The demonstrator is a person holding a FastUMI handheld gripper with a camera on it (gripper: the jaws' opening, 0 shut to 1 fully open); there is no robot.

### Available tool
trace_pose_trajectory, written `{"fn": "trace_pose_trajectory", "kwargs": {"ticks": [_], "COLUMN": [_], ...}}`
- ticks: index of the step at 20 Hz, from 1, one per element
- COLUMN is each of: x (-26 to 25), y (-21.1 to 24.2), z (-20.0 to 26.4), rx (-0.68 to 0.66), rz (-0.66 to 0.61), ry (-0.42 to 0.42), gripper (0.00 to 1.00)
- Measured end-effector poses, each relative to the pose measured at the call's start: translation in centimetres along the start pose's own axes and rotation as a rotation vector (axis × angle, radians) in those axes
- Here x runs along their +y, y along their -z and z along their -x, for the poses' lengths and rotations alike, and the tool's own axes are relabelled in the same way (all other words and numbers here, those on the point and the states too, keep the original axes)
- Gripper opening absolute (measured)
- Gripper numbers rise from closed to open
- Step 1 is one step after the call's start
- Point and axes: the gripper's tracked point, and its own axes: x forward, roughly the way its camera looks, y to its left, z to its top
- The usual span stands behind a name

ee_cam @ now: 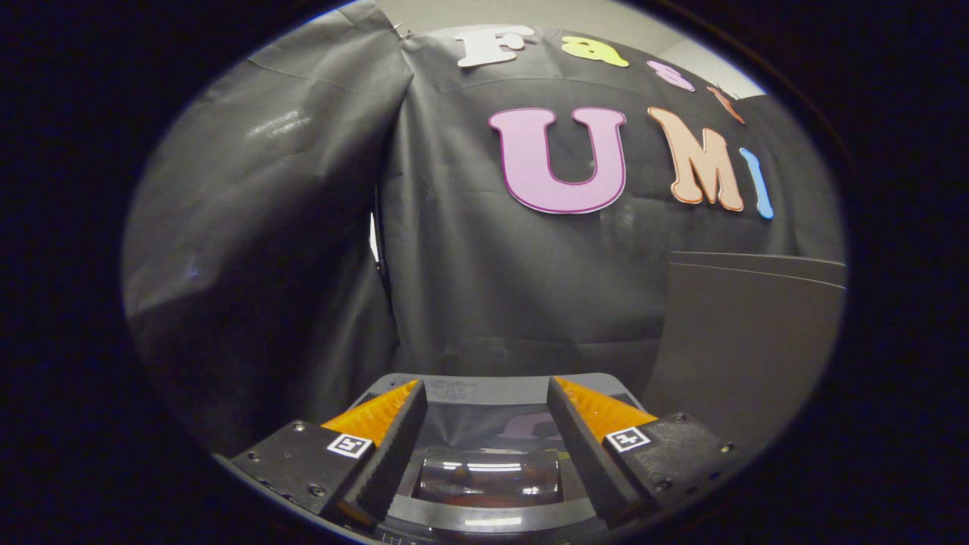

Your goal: Put the clothes into the washing machine and then close the washing machine lid.

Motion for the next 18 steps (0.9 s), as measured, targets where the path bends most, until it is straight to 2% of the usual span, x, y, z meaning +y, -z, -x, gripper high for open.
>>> {"fn": "trace_pose_trajectory", "kwargs": {"ticks": [4,10,15,18], "x": [-0.9,-2.9,-2.9,-3.2], "y": [-0.1,-2.7,-4.6,-5.6], "z": [2.5,8.2,12.2,14.4], "rx": [0.021,0.002,0.013,0.015], "rz": [-0.001,-0.065,-0.048,-0.078], "ry": [0.013,0.04,-0.013,-0.053], "gripper": [0.97,0.96,0.95,0.95]}}
